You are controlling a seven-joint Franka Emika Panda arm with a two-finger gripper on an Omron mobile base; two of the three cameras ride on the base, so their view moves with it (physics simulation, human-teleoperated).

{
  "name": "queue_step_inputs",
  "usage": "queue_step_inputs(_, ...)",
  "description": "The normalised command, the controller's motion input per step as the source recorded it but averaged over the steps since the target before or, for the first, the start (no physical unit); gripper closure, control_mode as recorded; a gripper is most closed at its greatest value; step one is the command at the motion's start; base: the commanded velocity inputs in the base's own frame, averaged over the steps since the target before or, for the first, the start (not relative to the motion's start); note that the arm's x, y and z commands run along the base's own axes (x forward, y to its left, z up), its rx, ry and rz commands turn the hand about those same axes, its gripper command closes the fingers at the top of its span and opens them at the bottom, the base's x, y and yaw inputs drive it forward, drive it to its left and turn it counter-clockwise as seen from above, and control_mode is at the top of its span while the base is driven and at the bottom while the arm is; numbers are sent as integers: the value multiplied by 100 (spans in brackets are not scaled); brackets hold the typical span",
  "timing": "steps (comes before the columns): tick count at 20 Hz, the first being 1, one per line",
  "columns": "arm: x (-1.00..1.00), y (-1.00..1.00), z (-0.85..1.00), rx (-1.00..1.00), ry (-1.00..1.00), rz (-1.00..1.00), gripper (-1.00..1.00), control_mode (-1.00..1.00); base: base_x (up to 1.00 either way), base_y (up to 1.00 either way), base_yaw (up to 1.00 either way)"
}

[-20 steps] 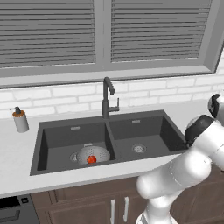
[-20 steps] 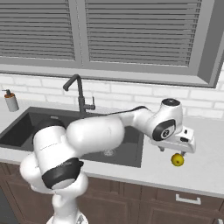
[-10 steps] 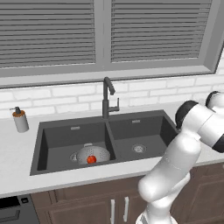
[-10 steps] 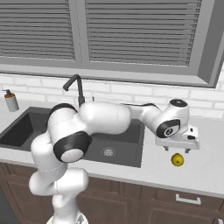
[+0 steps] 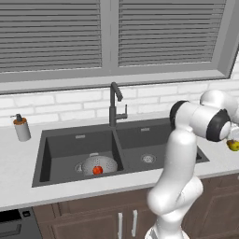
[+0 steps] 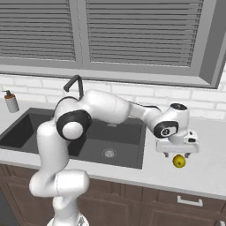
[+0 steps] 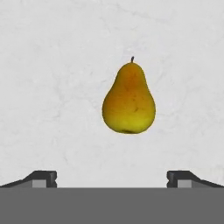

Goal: Put the colander in the sink, put the pear, apple in the colander, and turn on the sink faucet and pour water over the colander.

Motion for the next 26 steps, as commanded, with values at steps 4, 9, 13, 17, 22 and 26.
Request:
queue_step_inputs(4, 20, 0, -41, 3, 7, 7, -100, -100, 0, 0, 0)
queue_step_inputs(9, 24, -6, -30, 5, 0, 5, -100, -100, 0, 0, 0)
queue_step_inputs(13, 23, -3, -22, 2, 0, 4, -100, -100, 0, 0, 0)
queue_step_inputs(17, 8, -3, -21, 0, 0, 2, -100, -100, 0, 0, 0)
queue_step_inputs(22, 0, 0, -25, 0, 0, 1, -100, -100, 0, 0, 0)
queue_step_inputs(26, 0, 0, -29, 0, 0, 0, -100, -100, 0, 0, 0)
